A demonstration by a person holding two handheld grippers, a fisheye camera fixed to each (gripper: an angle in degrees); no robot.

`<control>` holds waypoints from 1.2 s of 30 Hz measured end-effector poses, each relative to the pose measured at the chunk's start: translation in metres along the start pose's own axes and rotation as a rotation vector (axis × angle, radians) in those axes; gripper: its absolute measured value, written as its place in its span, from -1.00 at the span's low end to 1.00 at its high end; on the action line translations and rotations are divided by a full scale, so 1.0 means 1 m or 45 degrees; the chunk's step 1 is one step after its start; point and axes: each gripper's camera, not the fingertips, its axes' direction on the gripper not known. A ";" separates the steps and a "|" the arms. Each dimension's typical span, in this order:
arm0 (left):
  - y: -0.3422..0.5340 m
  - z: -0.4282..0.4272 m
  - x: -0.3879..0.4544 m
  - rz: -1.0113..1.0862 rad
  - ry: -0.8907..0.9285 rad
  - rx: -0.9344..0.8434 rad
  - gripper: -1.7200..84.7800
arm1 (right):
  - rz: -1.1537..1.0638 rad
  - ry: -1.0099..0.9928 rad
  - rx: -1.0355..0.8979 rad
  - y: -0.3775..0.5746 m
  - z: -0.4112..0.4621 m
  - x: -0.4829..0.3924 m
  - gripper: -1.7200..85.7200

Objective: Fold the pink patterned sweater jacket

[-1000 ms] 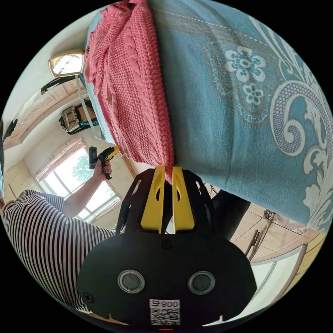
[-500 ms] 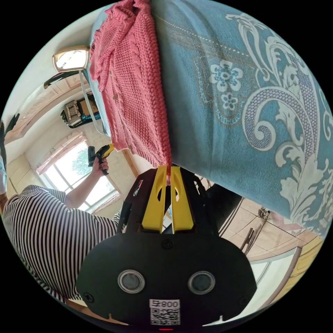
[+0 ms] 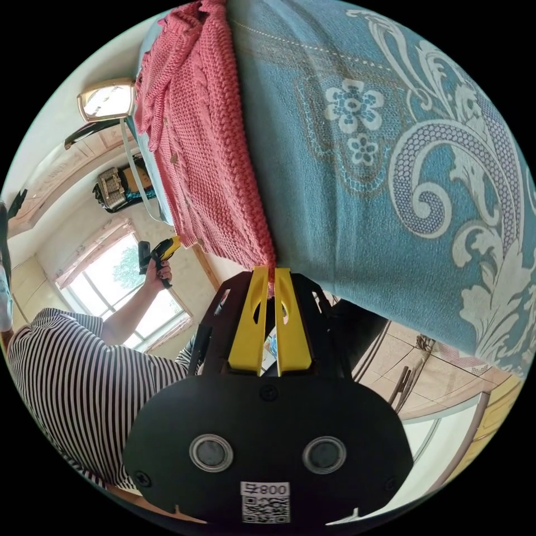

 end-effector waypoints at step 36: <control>-0.012 -0.019 0.051 -0.068 0.125 -0.090 -0.90 | 0.096 0.105 -0.067 -0.069 -0.026 -0.013 -0.92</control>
